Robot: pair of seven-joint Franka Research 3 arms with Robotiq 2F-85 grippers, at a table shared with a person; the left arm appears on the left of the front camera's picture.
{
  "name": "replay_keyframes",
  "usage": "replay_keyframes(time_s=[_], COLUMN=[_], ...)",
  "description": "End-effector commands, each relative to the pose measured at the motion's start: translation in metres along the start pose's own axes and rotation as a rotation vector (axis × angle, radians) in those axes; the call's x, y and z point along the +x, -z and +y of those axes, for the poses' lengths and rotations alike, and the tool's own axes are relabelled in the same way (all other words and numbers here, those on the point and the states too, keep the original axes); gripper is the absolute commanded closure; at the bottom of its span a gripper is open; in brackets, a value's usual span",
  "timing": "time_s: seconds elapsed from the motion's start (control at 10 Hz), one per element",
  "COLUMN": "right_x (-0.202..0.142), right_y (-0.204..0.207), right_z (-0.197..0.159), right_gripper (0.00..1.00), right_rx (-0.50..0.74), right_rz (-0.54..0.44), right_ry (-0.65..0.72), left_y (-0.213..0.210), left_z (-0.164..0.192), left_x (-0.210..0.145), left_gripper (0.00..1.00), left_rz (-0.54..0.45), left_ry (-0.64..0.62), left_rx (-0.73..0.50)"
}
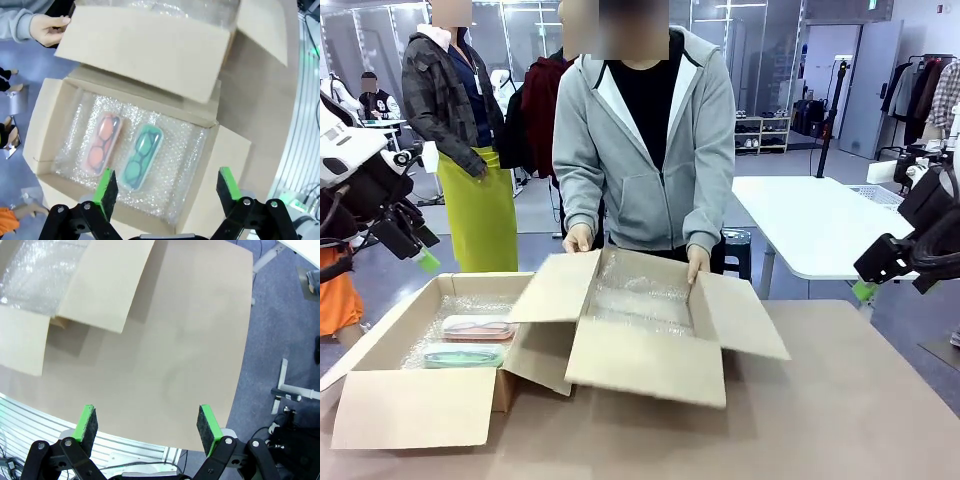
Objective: Pack the glasses set securely to prepare it for shipping.
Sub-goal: Position the Package Box on the left side of the table.
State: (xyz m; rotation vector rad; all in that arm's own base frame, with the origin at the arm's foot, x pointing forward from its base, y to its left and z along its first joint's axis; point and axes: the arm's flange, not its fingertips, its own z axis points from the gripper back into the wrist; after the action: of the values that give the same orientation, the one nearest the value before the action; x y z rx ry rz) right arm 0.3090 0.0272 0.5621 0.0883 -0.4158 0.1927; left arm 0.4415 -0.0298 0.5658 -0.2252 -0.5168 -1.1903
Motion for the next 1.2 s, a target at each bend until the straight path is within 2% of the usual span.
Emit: replay_keyframes(time_s=[0.0,1.1], right_x=[-0.0012,-0.0012], right_y=[-0.0006,-0.0006], right_z=[0.0002,0.0002], right_gripper=[0.00,0.00], right_rx=[-0.010,-0.010], right_rz=[0.005,0.005], right_ry=[-0.001,-0.001], left_y=[-0.0020,-0.0020], left_z=[0.0012,0.0012], left_x=[0.0023,0.0023], left_gripper=[0.00,0.00], left_rz=[0.013,0.013], left_ry=[-0.006,-0.006], left_rx=[0.012,0.012])
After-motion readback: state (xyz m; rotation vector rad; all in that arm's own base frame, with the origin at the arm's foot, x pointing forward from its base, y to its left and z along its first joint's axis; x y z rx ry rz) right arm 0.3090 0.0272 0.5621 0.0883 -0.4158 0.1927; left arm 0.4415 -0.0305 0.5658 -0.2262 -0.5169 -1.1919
